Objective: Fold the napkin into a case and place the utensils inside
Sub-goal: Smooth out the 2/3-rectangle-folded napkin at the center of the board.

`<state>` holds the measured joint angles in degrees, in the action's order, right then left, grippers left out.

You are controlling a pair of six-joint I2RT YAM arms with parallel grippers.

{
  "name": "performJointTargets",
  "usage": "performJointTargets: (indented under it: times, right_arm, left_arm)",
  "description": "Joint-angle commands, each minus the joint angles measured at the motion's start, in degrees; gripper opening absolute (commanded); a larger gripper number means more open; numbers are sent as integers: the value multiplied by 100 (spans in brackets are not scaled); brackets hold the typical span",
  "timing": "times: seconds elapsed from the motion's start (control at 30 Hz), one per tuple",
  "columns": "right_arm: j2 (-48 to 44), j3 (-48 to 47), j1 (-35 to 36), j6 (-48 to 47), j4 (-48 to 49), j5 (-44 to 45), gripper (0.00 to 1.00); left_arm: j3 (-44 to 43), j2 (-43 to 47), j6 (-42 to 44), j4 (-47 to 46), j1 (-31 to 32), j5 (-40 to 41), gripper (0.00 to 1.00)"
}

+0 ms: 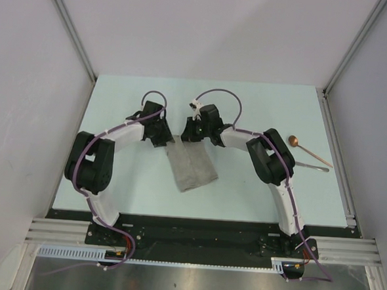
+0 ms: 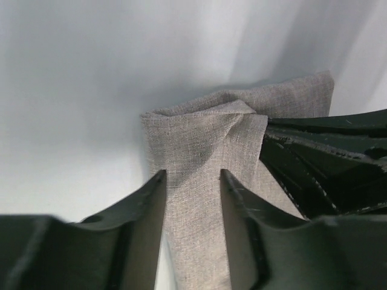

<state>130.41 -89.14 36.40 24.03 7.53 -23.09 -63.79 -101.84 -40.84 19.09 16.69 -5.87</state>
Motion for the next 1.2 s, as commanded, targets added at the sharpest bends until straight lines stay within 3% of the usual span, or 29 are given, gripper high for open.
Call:
performJointTargets:
  times: [0.0,0.17,0.43,0.83,1.03,1.17]
  right_arm:
    - [-121,-226,-124,49,-49,-292,18]
    - [-191,-331,-265,146,-453,-529,27]
    - [-682,-42,-511,242,-894,-846,32]
    - [-596,161,-327,532,-243,-1312,31]
    - [-429,143,-309,647,-6,-1373,35]
    - [-271,55,-309,664,12,-1382,37]
  left_arm:
    - [-834,262,821,716,291,1235,48]
    - [-1574,-292,1209,1456,634,1711,45]
    - [-2023,-758,1482,1659,845,1835,43]
    - [-2208,-1048,1509,1765,915,1958,35]
    - [-2190,-1074,1500,1694,933,1774,43]
    - [-2287,-1224,1483,1729,933,1756,41]
